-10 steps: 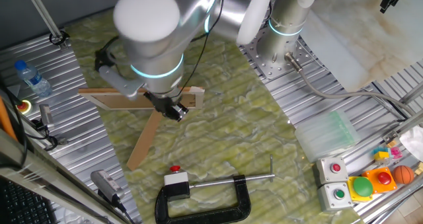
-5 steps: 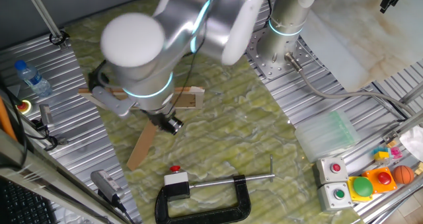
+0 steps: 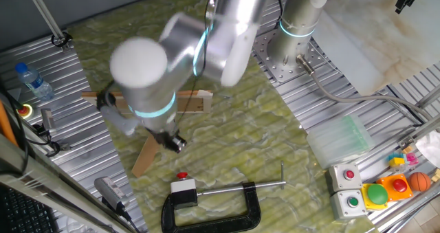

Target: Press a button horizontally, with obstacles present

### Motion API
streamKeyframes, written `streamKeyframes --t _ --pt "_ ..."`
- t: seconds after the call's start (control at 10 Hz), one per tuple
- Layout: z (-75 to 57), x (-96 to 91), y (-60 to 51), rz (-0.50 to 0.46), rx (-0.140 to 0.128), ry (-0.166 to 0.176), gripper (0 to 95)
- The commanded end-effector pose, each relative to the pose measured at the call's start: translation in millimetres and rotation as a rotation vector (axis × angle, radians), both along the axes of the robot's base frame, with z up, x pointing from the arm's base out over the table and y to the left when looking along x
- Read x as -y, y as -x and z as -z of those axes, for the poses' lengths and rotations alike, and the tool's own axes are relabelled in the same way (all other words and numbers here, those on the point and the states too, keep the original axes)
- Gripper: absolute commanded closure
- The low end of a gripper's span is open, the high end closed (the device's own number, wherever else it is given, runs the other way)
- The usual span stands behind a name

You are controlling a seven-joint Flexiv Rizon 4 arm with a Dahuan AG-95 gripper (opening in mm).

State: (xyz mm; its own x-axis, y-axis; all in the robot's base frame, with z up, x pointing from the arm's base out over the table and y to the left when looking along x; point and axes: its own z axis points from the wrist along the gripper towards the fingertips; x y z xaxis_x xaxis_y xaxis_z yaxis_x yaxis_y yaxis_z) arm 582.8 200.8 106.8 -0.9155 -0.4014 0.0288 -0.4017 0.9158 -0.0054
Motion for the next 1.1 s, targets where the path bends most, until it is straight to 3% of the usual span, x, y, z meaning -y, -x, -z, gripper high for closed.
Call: streamKeyframes --t 0.1,0.4,0.5,0.6,0.7,0.9,1.0,1.1 --pt "10.9 0.5 -1.2 -0.002 0.004 -0.004 95.0" --pt "14.3 -2.1 -4.3 0.008 -0.005 0.005 95.0" --pt "14.3 -2.1 -4.3 0.010 -0.045 0.048 95.0" --pt "14.3 -2.1 -4.3 -0.059 -0.074 0.107 95.0" --pt "14.3 -2.1 -4.3 -0.071 -0.073 0.087 95.0" --pt "14.3 -2.1 -4.3 -0.105 -0.074 0.082 95.0" --pt "14.3 -2.1 -4.3 -0.106 -0.068 0.064 95.0" --pt "20.3 4.0 3.2 -0.094 -0.058 0.026 95.0"
